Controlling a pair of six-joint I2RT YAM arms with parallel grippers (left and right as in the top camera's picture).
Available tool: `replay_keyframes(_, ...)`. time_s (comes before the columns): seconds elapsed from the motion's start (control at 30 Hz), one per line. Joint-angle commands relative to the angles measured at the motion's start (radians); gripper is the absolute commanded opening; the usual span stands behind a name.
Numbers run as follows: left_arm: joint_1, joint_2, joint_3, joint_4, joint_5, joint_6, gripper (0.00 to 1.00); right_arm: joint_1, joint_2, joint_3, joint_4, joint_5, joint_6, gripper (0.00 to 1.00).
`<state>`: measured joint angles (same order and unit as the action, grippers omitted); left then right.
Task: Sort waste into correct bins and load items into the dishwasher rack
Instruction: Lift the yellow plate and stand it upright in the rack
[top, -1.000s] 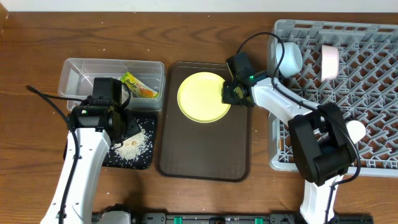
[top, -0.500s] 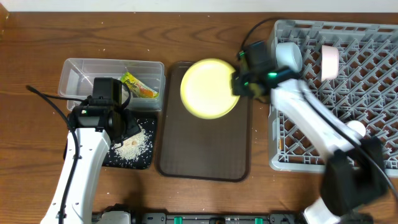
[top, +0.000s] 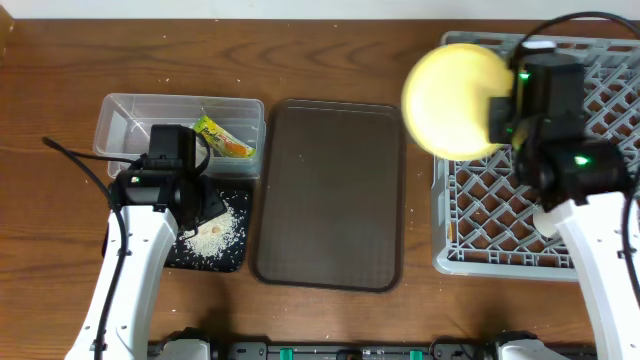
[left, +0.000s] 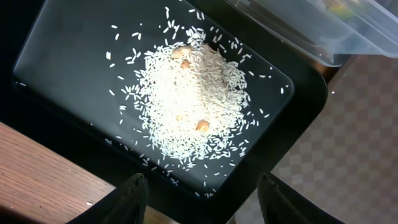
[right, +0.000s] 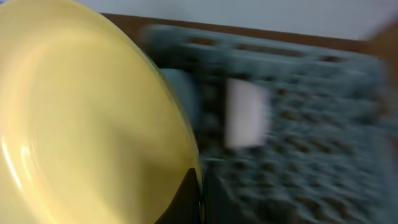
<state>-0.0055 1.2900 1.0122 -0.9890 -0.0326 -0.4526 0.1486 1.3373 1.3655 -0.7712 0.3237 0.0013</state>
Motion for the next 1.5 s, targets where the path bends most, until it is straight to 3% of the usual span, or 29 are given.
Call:
replay_keyframes(0.0, 0.005, -0.003, 0.011, -0.005, -0.005, -0.013, 0.60, -0.045, -0.015, 0.007, -0.034, 0.238, -0.132, 0.01)
replay_keyframes(0.2, 0.005, -0.003, 0.011, -0.005, -0.005, -0.013, 0.59, -0.086, -0.014, 0.007, -0.054, 0.441, -0.177, 0.01)
replay_keyframes(0.93, 0.005, -0.003, 0.011, -0.005, -0.005, -0.013, 0.59, -0.095, 0.167, 0.007, -0.105, 0.410, -0.060, 0.01)
replay_keyframes(1.1, 0.005, -0.003, 0.011, -0.005, -0.005, -0.014, 0.59, -0.084, 0.167, 0.007, -0.106, 0.290, -0.058, 0.01)
replay_keyframes(1.3, 0.005, -0.003, 0.011, -0.005, -0.005, -0.013, 0.59, -0.079, 0.167, 0.007, -0.107, 0.119, 0.008, 0.06)
replay_keyframes(1.47, 0.005, -0.003, 0.011, -0.005, -0.005, -0.013, 0.59, -0.079, 0.167, 0.007, -0.109, -0.003, 0.028, 0.33)
